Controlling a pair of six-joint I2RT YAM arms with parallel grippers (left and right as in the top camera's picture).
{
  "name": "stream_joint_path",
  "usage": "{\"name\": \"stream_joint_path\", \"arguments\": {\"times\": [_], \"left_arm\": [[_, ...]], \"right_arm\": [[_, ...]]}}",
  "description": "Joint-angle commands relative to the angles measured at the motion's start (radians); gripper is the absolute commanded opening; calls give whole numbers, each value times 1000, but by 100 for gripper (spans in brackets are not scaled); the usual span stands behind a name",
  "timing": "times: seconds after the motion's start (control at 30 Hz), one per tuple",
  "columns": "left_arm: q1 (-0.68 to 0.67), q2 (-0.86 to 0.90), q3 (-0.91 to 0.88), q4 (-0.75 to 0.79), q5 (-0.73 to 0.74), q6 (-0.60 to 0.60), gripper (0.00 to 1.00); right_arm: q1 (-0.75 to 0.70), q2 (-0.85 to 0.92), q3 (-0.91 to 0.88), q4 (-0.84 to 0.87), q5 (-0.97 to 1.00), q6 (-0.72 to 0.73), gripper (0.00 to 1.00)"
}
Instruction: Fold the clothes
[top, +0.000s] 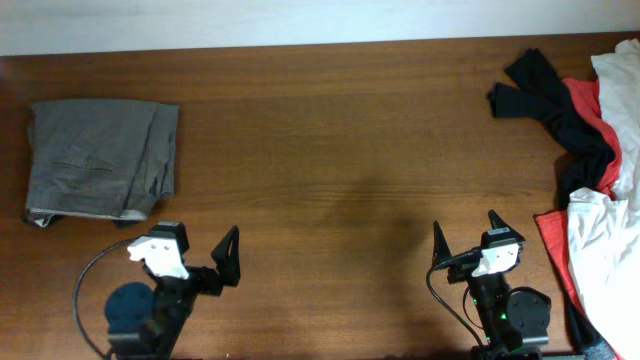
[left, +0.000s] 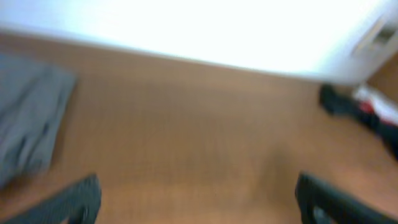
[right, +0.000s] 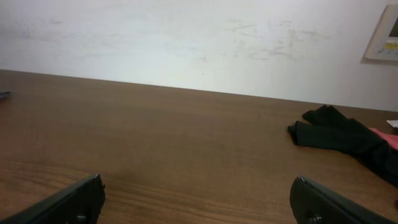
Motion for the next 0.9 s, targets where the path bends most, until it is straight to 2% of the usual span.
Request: {"name": "stream_joint_path", "arguments": {"times": [0.0,0.13,0.27,0.63,0.87], "left_arm": [[7,-42,-117,171,-5,9,99],[7,-82,-230,369,-5,21,99],[7,-111,-290,433,-5,73,99],[7,-190,-362,389,-5,255,99],[7,-278,-365,269,-21,399,99]], "right_arm": [[-8,-9,-5,-6,-2,0,99],[-8,-9,-5,-6,-2,0,99],[-8,-9,-5,-6,-2,0,99],[-8,-9,-5,-6,-2,0,99],[-8,-9,-5,-6,-2,0,99]]}}
